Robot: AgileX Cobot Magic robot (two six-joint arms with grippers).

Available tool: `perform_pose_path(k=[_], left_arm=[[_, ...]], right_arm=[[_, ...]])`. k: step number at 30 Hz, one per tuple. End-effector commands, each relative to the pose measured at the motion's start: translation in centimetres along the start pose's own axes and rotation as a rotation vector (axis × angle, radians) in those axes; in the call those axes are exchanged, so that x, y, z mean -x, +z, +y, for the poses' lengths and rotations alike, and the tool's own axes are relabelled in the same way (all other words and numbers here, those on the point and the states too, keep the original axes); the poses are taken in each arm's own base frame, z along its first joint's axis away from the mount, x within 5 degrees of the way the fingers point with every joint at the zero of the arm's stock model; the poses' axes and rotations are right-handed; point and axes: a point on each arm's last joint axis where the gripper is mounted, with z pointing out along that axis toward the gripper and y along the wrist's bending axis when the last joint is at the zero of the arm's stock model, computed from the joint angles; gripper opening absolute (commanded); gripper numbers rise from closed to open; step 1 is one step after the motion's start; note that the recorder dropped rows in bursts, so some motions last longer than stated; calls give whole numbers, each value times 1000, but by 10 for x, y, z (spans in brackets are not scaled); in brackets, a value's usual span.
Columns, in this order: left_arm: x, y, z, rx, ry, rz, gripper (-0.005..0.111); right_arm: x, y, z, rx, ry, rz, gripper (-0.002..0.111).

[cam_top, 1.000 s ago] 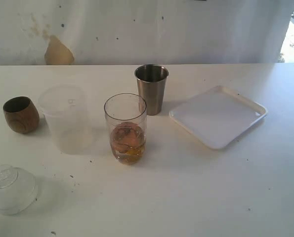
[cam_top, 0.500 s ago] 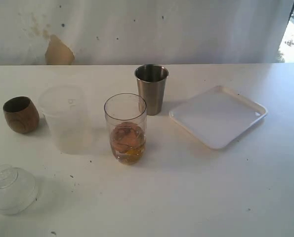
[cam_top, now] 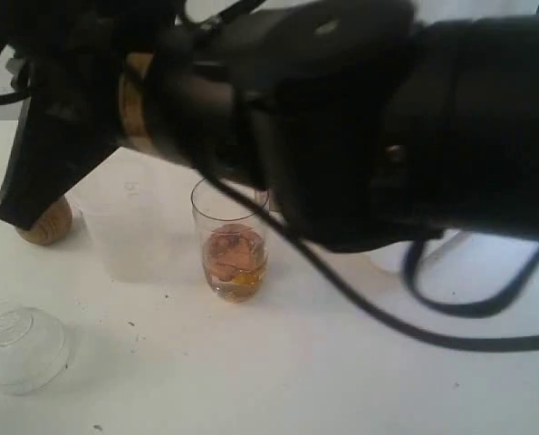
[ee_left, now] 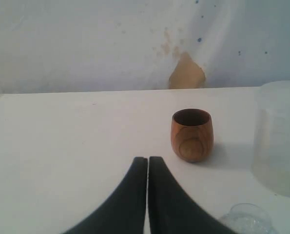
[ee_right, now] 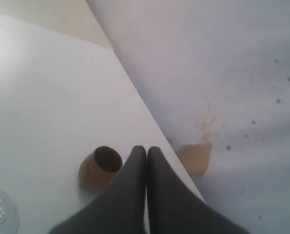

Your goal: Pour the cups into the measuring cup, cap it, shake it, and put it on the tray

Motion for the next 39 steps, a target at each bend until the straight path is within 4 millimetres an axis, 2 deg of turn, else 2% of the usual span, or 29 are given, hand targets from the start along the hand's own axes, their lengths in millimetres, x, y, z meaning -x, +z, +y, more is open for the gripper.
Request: perform_pose_path(k=[1, 3, 5, 7, 8, 11, 12, 14, 17, 20, 26, 30, 34, 37, 39], left_arm=[[-1, 0, 0, 0, -6, -9, 1], [-1, 0, 0, 0, -6, -9, 1], [-1, 0, 0, 0, -6, -9, 1], [-1, 0, 0, 0, -6, -9, 1], [-1, 0, 0, 0, -6, -9, 1], [-1, 0, 0, 0, -6, -9, 1], [-1, 0, 0, 0, -6, -9, 1], [-1, 0, 0, 0, -6, -9, 1], [-1, 0, 0, 0, -6, -9, 1], [-1, 0, 0, 0, -6, -9, 1], [-1, 0, 0, 0, -6, -9, 1], [-1, 0, 0, 0, -6, -9, 1], [-1, 0, 0, 0, -6, -9, 1], [-1, 0, 0, 0, -6, -9, 1], [-1, 0, 0, 0, -6, -9, 1]], right_arm=[[-13, 22, 11, -16, 101, 161, 0], [-17, 33, 18, 33, 150, 256, 0], [-21, 43, 27, 127, 127, 393, 0], [-23, 49, 36, 270, 121, 524, 0], [-22, 55, 42, 401, 197, 617, 0], [-18, 72, 47, 517, 340, 615, 2], [-21, 83, 52, 548, 395, 613, 11], [-26, 92, 60, 572, 425, 623, 27], [-40, 104, 83, 628, 413, 653, 56], [-56, 119, 100, 624, 395, 653, 71], [-78, 154, 112, 508, 392, 496, 72], [-98, 165, 122, 486, 368, 504, 72], [-115, 172, 129, 481, 381, 539, 72], [-119, 173, 131, 483, 378, 548, 71], [-119, 174, 131, 481, 371, 546, 67]])
